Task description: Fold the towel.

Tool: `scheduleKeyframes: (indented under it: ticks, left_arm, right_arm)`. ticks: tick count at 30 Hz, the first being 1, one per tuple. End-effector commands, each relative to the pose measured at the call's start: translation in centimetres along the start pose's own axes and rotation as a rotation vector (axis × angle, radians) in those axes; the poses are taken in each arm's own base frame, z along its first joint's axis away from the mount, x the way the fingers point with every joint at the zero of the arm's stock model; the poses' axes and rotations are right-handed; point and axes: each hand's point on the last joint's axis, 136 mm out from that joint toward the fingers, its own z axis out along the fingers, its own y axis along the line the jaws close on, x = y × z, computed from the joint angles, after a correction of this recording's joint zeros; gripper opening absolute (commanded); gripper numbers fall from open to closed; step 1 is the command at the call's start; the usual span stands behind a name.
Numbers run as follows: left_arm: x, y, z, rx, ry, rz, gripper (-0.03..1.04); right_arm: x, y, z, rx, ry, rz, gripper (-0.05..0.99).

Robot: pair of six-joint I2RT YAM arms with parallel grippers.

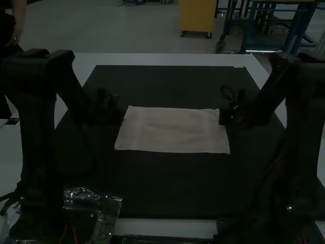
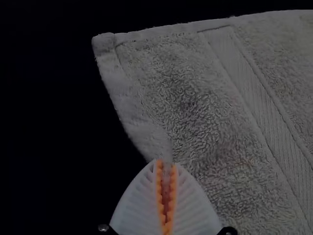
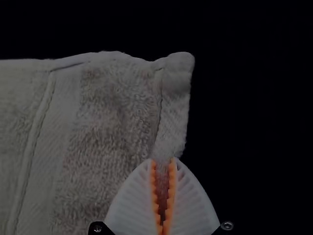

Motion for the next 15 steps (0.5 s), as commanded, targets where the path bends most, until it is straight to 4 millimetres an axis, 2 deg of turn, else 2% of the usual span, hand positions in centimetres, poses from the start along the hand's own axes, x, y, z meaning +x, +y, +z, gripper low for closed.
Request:
scheduleKeyframes:
  ticks: [1,9,15]
  left_arm:
    - [-3.0,1.2,-1.4,-0.025,-0.064,-0.017,0.03]
    - [-3.7,0.5,-3.9,-0.001,-0.070,-0.029,0.03]
    - [-3.0,-0.4,-5.2,0.018,-0.042,-0.038,0.03]
  right_arm:
    - [-1.7,-0.8,-0.8,-0.001,-0.026,0.032,-0.02]
    - [-3.4,0.0,-2.7,-0.048,-0.039,0.049,-0.02]
    - [-4.5,0.8,-4.3,-0.075,-0.052,0.047,-0.02]
